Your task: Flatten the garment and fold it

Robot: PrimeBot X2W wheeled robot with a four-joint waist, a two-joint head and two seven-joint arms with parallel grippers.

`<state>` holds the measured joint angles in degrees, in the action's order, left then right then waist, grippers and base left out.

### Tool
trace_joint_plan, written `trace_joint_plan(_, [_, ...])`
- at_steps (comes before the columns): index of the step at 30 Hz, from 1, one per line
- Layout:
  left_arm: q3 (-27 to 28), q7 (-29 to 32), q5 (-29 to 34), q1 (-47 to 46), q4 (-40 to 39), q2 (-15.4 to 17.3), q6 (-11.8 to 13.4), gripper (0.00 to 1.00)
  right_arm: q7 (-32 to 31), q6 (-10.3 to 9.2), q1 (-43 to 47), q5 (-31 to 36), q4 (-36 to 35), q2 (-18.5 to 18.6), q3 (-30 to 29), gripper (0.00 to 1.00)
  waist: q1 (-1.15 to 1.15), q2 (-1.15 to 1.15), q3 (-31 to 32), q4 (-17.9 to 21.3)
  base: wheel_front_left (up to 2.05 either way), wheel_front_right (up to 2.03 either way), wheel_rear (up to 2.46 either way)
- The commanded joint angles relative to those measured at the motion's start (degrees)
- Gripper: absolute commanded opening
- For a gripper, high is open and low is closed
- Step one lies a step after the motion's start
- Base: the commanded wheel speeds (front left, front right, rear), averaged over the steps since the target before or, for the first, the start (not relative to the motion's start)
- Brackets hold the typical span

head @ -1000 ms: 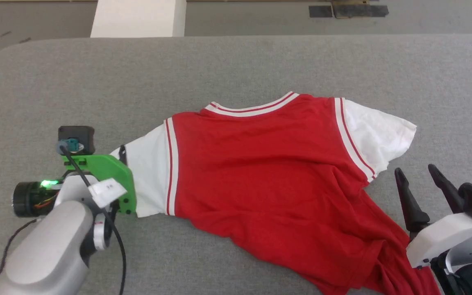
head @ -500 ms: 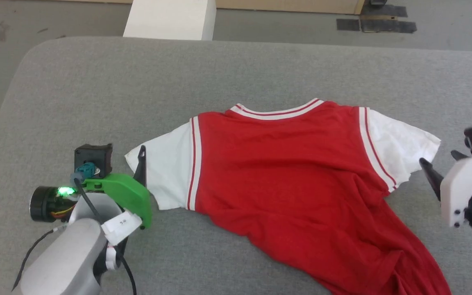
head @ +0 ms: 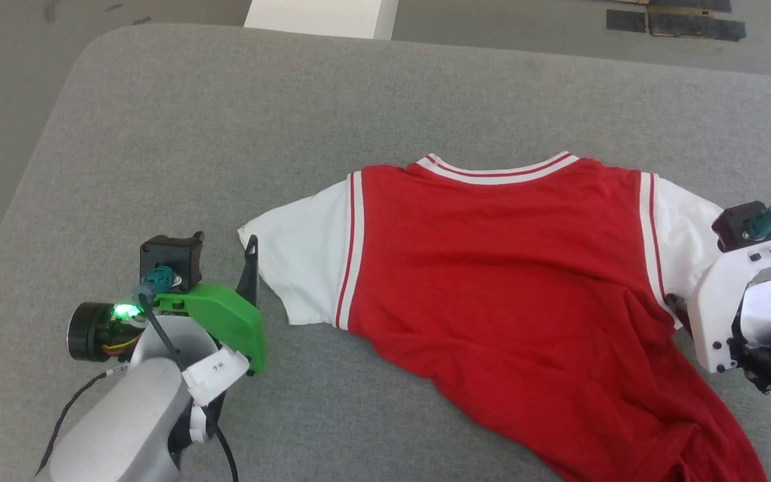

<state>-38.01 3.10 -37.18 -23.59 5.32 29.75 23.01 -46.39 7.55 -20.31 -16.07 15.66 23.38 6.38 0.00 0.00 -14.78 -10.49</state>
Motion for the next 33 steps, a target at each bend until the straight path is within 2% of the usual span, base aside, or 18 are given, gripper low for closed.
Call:
trace_joint_plan(1, [-0.09, -0.3, 0.58, -0.45, 0.01, -0.23, 0.34, 1.0, -0.53, -0.06, -0.38, 0.3, 0.97, 0.0, 0.78, 1.0, 0.0, 0.0, -0.52, -0.47, 0.0, 0.0, 0.0])
trace_joint_plan(2, [-0.11, -0.32, 0.59, -0.56, 0.02, -0.28, 0.33, 1.0, -0.62, -0.06, -0.29, 0.34, 1.43, 0.09, 1.0, 1.0, 0.0, 0.0, -0.68, -0.62, 0.0, 0.0, 0.0])
trace_joint_plan(3, [-0.13, -0.34, 0.59, -0.66, 0.06, -0.32, 0.32, 1.0, -0.74, -0.06, -0.18, 0.48, 1.78, 0.33, 1.43, 0.89, 0.0, 0.0, -0.77, -0.72, 0.0, 0.0, 0.0])
trace_joint_plan(4, [-0.16, -0.36, 0.59, -0.78, 0.12, -0.39, 0.32, 1.0, -0.67, -0.06, -0.01, 0.71, 2.1, 0.8, 2.01, 0.12, 0.0, 0.0, -0.83, -0.84, 0.0, 0.0, 0.0])
trace_joint_plan(5, [-0.2, -0.36, 0.57, -0.89, 0.21, -0.48, 0.31, 1.0, -0.46, -0.06, 0.21, 0.89, 2.31, 1.39, 2.58, 0.0, 0.0, 0.0, -0.79, -0.93, 0.0, 0.0, 0.0])
trace_joint_plan(10, [-0.21, -0.3, 0.23, -0.58, 0.91, -0.45, 0.42, 1.0, 1.19, -0.06, 1.31, 0.3, 2.17, 4.0, 4.22, 0.0, 0.0, 0.0, 0.62, -0.4, 0.0, 0.0, 0.0])
trace_joint_plan(21, [-0.58, 0.75, -1.05, 0.53, 1.55, -0.28, 0.18, 1.0, 2.58, -0.06, 6.28, -3.16, -2.83, 12.7, 7.88, 0.0, 0.0, 0.0, 4.82, 2.1, 0.0, 0.0, 0.0])
trace_joint_plan(27, [-0.87, 1.49, -1.44, 0.79, 1.15, -0.02, 0.1, 1.0, 2.83, -0.06, 8.99, -4.18, -3.95, 12.29, 6.98, 0.0, 0.0, 0.0, 4.86, 2.87, 0.0, 0.0, 0.0])
trace_joint_plan(28, [-0.94, 1.59, -1.46, 0.75, 1.11, 0.0, 0.06, 1.0, 3.35, -0.06, 9.05, -4.22, -4.09, 11.82, 6.5, 0.84, 0.0, 0.0, 4.78, 2.94, 0.0, 0.0, 0.0])
trace_joint_plan(29, [-0.98, 1.66, -1.45, 0.63, 1.01, 0.03, 0.05, 1.0, 4.27, -0.06, 8.96, -4.28, -4.4, 11.09, 5.79, 1.0, 0.0, 0.0, 4.68, 3.07, 0.0, 0.0, 0.0])
trace_joint_plan(32, [-0.85, 1.76, -1.48, 0.13, 0.92, 0.38, -0.19, 1.0, 6.74, -0.06, 8.44, -4.54, -5.63, 9.09, 3.41, 1.0, 0.0, 0.0, 4.54, 3.69, 0.0, 0.0, 0.0])
trace_joint_plan(33, [-0.68, 1.79, -1.54, -0.35, 0.88, 0.68, -0.48, 1.0, 9.84, -0.06, 8.0, -4.89, -7.51, 7.55, 1.19, 1.0, 0.0, 0.0, 4.45, 4.27, 0.0, 0.0, 0.0])
